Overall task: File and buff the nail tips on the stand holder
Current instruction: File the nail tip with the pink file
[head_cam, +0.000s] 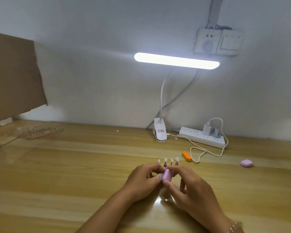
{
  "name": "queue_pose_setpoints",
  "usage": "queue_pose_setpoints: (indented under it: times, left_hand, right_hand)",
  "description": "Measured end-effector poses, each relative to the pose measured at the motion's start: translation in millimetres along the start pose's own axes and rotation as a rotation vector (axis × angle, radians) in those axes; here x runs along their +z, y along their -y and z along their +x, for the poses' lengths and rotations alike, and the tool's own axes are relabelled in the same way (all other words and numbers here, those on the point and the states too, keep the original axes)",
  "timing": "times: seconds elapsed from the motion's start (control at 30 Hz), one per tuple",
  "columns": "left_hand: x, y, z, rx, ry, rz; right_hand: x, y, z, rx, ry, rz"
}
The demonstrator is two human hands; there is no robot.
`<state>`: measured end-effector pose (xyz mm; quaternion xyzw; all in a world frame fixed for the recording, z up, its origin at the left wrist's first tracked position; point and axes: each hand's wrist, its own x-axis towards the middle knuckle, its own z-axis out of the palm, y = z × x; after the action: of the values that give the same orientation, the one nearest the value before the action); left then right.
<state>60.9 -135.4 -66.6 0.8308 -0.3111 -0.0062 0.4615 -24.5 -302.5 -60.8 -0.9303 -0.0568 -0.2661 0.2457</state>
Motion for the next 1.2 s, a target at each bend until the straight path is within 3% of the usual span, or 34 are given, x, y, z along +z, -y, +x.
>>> queue_pose_setpoints:
  times: [0.2, 0.37, 0.6, 0.73, 0.87, 1.0, 1.13, 1.2]
  left_hand:
    - [0, 0, 0, 0.000, -0.012, -0.024]
    - [0, 0, 0, -0.004, 0.001, -0.014]
    - [1, -1, 0, -0.021, -0.021, -0.043]
    - [0, -2, 0, -0.011, -0.003, -0.016]
    - [0, -2, 0, -0.016, -0.024, -0.038]
    - [0, -2, -1, -0.003, -0.021, -0.024]
    - [0, -2, -1, 0.006, -0.006, -0.020]
    - [0, -1, 0, 0.001, -0.005, -0.010]
  right_hand:
    - [-5, -7, 5, 0.085, -0.075, 0.029]
    - [-1, 2, -1, -0.053, 0.023, -0.062]
    - [-6, -4, 3, 0.060, -0.102, 0.022]
    - [-2, 0, 0, -0.022, 0.019, -0.059]
    - [-4, -5, 5, 0.081, -0.056, -0.022]
    - [-2, 3, 0, 0.009, -0.003, -0.031]
    - [-3, -3, 5, 0.108, -0.071, -0.010]
    - [-2, 0, 2, 0.062, -0.024, -0.029]
